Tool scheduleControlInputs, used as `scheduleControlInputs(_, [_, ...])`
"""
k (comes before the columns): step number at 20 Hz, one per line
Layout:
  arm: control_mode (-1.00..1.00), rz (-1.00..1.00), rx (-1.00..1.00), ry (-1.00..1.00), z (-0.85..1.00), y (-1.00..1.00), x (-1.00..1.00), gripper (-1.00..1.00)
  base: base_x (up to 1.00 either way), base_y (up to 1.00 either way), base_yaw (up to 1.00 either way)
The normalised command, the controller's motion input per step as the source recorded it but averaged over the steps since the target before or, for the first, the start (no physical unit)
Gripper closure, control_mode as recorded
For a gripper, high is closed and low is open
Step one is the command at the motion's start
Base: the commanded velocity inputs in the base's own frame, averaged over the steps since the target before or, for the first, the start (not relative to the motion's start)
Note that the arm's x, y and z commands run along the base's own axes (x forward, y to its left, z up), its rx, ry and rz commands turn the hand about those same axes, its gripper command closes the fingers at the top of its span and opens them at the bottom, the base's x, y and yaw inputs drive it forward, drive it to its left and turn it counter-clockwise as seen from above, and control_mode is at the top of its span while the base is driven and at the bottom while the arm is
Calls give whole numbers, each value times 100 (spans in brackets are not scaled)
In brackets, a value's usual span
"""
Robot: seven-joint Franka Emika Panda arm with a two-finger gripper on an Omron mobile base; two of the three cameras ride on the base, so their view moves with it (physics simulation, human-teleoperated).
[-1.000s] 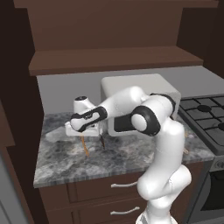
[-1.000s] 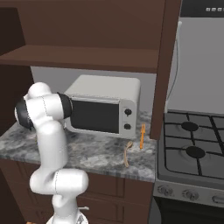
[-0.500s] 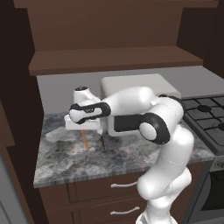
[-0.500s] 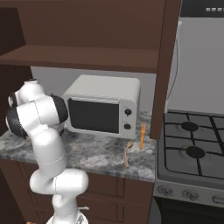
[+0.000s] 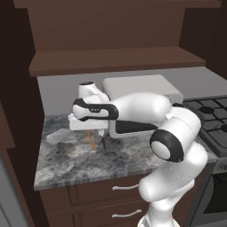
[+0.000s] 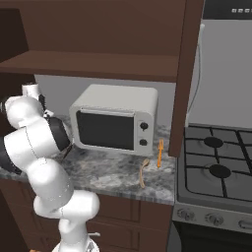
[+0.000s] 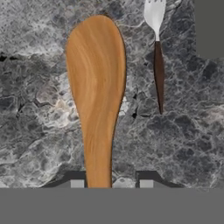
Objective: Organize the utensils by type. Pick up the wooden spoons from the counter and place them in the open cabinet. Then pick up the metallic utensils from the counter and place them in the open drawer.
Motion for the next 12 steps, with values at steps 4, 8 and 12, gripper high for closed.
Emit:
scheduleControlInputs(4, [-100, 11, 0, 4, 37, -18, -49, 100, 0, 0, 0])
scheduleControlInputs(8, [-100, 18, -1, -12, 35, -28, -62, 100, 0, 0, 0])
scheduleControlInputs(12, [-100, 42, -7, -26, 36, -25, -59, 100, 0, 0, 0])
